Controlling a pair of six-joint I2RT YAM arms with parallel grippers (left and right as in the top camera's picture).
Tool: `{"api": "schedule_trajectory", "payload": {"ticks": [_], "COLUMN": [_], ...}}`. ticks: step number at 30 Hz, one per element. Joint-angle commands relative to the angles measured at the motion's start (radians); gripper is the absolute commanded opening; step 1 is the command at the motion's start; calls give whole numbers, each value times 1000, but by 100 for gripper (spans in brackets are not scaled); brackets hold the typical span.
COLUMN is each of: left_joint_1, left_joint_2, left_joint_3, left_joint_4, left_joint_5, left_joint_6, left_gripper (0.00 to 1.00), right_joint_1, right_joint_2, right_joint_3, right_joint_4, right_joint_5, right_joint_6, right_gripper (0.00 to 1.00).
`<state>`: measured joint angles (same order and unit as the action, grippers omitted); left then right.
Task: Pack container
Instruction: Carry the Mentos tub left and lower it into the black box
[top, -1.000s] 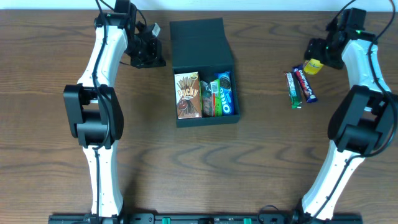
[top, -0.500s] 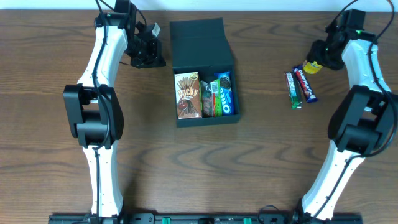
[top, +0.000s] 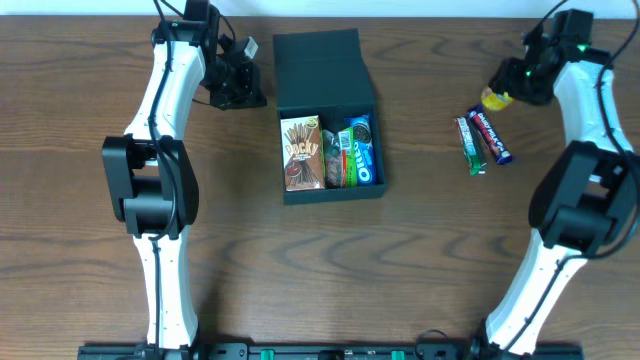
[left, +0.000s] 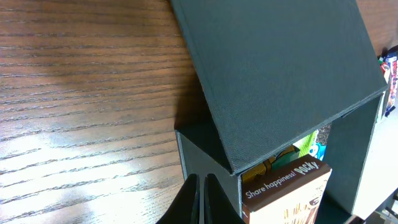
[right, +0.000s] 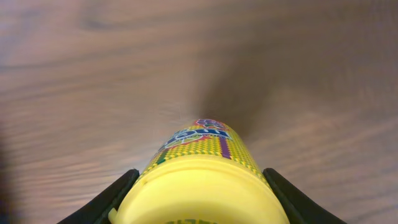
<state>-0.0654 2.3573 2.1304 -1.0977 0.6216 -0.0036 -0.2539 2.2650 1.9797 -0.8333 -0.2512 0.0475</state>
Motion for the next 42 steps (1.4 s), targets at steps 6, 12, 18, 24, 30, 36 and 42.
{"api": "schedule_trajectory", "payload": {"ticks": [6,12,18,24,30,36,42], "left_joint_1": [6,19,58,69,69,69,69], "left_joint_2": [3,3,3,3,3,3,3], "left_joint_3": [4,4,4,4,4,4,4], "left_joint_4": [-1,-5,-21,-74,-86,-91,-95], "left_joint_5": [-4,-4,-20,-108,-109,-109,-135], "left_joint_6": [-3,1,0,9,27,35,34], "left_gripper": [6,6,6,6,6,6,6], "right_joint_1": [47,150,367,531,557,585,616], "right_joint_2": [-175,-237,-245,-224,-177,-89,68], "right_joint_3": [49,58,156,182,185,327,527], "right_joint_4": [-58,-164,-383,-514,-525,-662,-864], "right_joint_5": [-279,-260,-140,-68,-148,-122,-79], "right_joint_6": [-119,-180,-228,-60,6,12,-23], "right_gripper": [1,1,1,1,1,1,1]}}
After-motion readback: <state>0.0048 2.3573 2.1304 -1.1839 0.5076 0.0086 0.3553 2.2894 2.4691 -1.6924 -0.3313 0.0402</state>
